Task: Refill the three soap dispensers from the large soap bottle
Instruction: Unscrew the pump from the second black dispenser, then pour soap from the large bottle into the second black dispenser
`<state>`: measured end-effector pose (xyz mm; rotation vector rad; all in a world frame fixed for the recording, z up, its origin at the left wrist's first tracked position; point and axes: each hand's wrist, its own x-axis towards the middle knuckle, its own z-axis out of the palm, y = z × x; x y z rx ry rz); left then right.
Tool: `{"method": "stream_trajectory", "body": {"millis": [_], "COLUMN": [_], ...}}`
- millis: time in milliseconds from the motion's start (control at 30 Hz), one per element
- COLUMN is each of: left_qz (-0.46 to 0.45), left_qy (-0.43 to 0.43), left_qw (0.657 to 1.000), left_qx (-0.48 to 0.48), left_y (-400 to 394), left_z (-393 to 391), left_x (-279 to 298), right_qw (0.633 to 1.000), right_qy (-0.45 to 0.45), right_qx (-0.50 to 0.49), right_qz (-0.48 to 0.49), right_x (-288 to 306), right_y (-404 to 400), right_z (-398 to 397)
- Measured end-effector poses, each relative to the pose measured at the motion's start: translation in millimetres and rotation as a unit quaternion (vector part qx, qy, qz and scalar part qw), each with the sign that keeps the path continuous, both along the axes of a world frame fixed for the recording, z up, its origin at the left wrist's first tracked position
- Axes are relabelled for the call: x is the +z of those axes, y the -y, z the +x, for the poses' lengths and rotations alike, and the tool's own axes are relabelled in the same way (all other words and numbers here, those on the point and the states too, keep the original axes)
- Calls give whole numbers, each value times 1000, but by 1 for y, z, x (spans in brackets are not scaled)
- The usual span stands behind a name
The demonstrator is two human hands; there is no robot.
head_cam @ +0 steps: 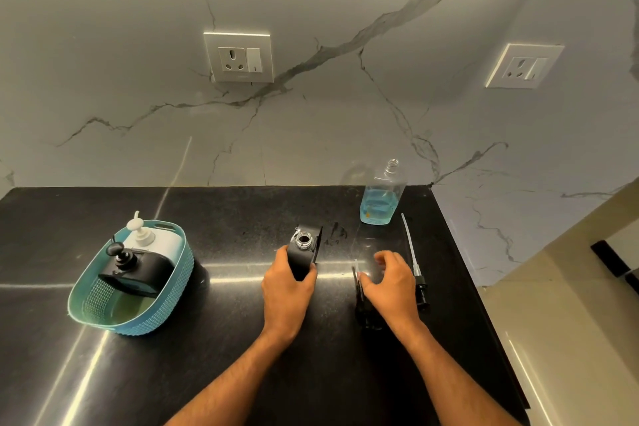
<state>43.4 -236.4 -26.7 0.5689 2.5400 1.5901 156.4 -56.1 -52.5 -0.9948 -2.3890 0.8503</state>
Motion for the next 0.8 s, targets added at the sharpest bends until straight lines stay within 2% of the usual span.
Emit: {"method": "stream_trajectory", "body": {"millis": [233,467,700,800], "left_qz": [0,-4,-15,-18], "left_qy": [-31,-34,-31,-29], "left_qw": [999,999,999,999], "left_qx": [-14,-10,-8,-5], "left_y": [-25,-49,-66,-71], "left_z": [-19,-34,-47,-51], "left_x": [10,13,6,5], "right_qw": [991,981,975,964], "right_qy": [-84,-127,-150,-165], "right_qx": [-51,-48,26,56], "right_qz": [-95,-141,-163,-200], "right_x": [11,16,21,21], "right_y": [-64,-117,-152,-159], "right_z": [-25,-52,-80,-89]}}
